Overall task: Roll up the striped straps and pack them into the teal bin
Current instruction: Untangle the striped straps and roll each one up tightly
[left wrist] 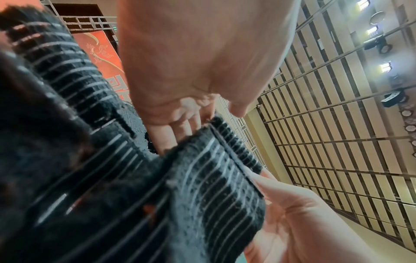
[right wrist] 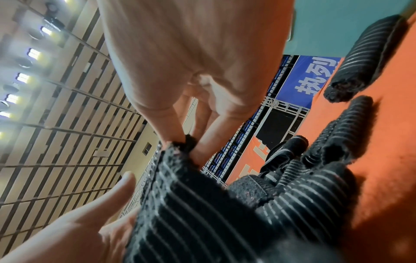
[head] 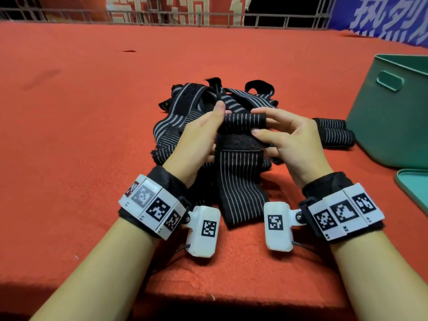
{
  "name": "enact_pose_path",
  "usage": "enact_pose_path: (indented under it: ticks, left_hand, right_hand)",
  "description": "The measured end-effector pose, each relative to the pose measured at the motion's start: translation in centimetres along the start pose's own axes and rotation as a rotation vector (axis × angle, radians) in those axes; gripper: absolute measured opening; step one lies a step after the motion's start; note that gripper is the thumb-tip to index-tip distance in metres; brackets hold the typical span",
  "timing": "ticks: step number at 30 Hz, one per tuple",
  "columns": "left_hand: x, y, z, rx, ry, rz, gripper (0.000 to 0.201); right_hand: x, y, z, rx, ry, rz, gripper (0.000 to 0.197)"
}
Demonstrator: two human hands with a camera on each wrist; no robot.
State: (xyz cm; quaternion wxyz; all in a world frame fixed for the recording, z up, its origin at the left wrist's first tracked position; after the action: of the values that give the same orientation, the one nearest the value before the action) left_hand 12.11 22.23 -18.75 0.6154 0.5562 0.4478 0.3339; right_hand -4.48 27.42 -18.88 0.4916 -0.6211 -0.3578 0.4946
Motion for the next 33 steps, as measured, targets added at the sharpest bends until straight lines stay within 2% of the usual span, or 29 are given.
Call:
enact_pose_path:
  ticks: [5, 8, 11, 13, 15, 17, 21, 25, 28, 30, 33]
  left_hand:
    - [-0.1, -0.1, 0.4, 0.059, 0.048, -0.115, 0.025]
    - [-0.1, 0.1, 0.3, 0.125, 0.005, -0.144, 0.031]
    - [0.0, 0.2, 0.3, 0.139, -0.027, -0.152, 0.041]
    - [-0.3, 0.1, 0.3, 0.162, 0.014, -0.099, 0.048]
    - [-0.4, 0.0, 0.5, 0.142, 0.064, -0.014, 0.044]
    - [-0.3, -0.3, 0.5, 0.097, 0.018, 0.063, 0.03]
    - [-0.2, -0.9, 0.3, 0.018, -0.043, 0.125, 0.045]
    - [-0.2, -0.9, 0.5, 0.046, -0.062, 0.094, 0.03]
    - [-0.5, -0.8, 0.6, 0.093, -0.026, 0.004, 0.018]
    - [-0.6, -0.8, 0.7, 0.076, -0.007, -0.056, 0.02]
    - [-0.3, -0.6, 0.8, 0.045, 0.004, -0.09, 0.028]
  right_hand:
    - [-0.5, 0.4, 0.0, -0.08, -0.012, -0.106, 0.033]
    - [-0.5, 0.5, -0.2, -0.136, -0.052, -0.199, 0.025]
    - [-0.2, 0.4, -0.5, -0.078, -0.007, -0.15, 0.024]
    - [0.0, 0.2, -0.3, -0.068, 0.022, -0.098, 0.026]
    - [0.1, 0.0, -0.2, -0.046, 0.039, -0.052, 0.028]
    - [0.3, -0.2, -0.2, -0.028, 0.04, -0.029, 0.029]
    - [0.4, 0.0, -0.3, 0.021, 0.003, -0.004, 0.031]
    - [0.3, 0.4, -0.2, 0.071, -0.003, 0.003, 0.035]
    - [-0.2, 0.5, 0.0, 0.0, 0.005, -0.071, 0.034]
    - [-0.4, 0.5, -0.2, -0.085, -0.029, -0.17, 0.027]
    - [-0.2, 0.6, -0.4, -0.108, -0.031, -0.218, 0.032]
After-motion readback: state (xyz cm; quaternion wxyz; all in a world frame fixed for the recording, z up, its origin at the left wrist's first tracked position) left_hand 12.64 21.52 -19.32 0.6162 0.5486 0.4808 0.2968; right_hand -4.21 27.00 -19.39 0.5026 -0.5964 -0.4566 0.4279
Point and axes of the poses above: each hand's wrist, its own x-axis away from the middle knuckle, its own z-axis out of the back of the hand, y = z × x, the point moved 2 cm from there along -x, towards the middle knuckle, and after that the axes turned 4 degrees about -z, right-handed, at the moved point
